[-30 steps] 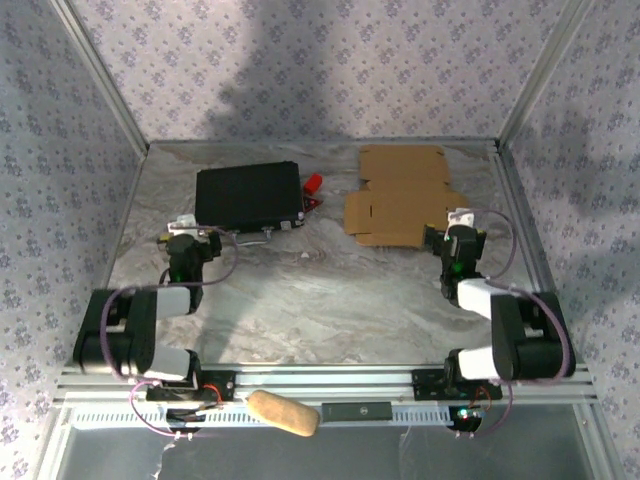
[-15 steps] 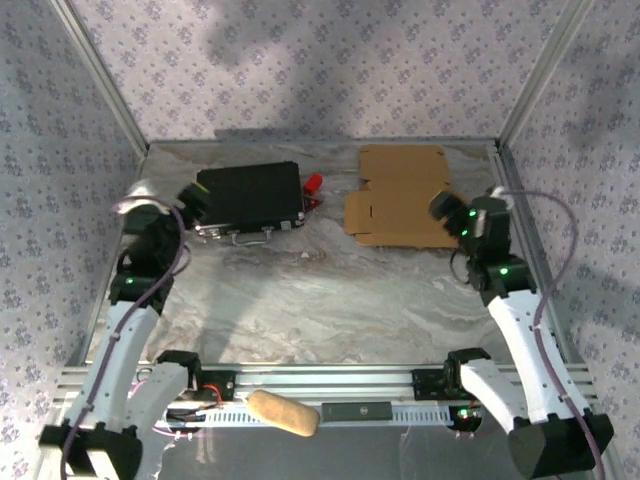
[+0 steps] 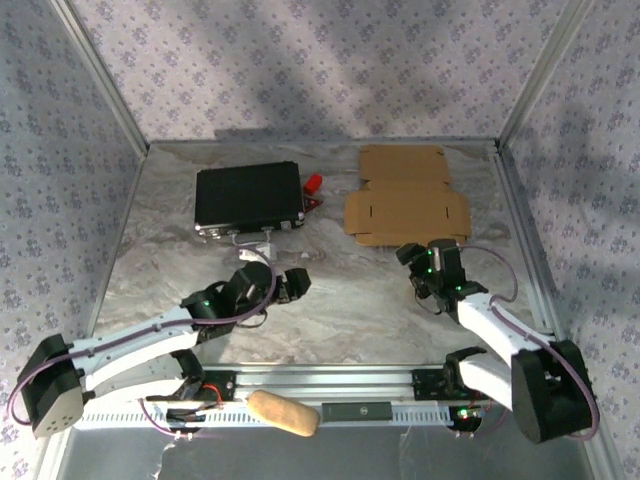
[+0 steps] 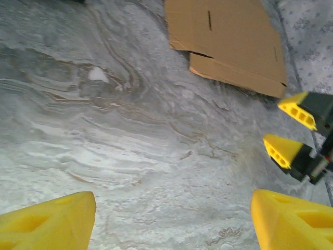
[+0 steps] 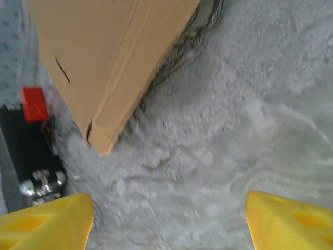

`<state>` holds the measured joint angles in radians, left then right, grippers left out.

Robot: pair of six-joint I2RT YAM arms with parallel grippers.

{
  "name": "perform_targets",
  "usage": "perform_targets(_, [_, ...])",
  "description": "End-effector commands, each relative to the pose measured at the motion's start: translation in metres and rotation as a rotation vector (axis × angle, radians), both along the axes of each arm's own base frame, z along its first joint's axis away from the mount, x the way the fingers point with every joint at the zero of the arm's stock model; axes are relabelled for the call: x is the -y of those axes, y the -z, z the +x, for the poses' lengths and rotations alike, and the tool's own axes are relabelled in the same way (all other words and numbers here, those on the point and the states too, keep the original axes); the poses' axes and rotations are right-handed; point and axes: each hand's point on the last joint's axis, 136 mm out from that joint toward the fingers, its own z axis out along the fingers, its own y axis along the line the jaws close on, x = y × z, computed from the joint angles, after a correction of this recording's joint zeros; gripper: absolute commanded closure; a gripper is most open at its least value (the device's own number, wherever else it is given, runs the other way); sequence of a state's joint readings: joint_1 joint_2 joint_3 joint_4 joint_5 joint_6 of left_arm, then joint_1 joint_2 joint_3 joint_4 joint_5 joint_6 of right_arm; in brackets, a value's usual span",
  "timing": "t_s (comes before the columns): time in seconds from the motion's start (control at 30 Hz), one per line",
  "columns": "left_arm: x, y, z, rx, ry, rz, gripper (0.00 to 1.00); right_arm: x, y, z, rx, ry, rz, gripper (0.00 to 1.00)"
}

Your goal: Fold the paper box

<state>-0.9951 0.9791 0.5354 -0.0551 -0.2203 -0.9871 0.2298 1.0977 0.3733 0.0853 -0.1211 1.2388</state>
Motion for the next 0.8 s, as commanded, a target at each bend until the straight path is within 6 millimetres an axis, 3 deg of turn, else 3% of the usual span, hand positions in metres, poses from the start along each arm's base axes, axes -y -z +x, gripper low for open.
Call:
perform_targets(0.0, [0.016,-0.030,0.007,0.077,-0.018,-0.083,0.23,-0.001,-0.032,0.035,0.144,0.047,0.137,0.23])
perform_targets(0.33, [0.026,-0.037,0.005,0.099,0.006,-0.110,0.25,0.018,-0.001,0.072,0.086,0.137,0.243,0.28])
perform_targets(0.57, [0.030,-0.046,0.001,0.120,0.030,-0.113,0.28,0.027,-0.005,0.092,0.131,0.157,0.250,0.36])
perform_targets(0.77, [0.031,-0.051,-0.002,0.134,0.039,-0.121,0.31,0.028,0.010,0.099,0.099,0.186,0.286,0.44])
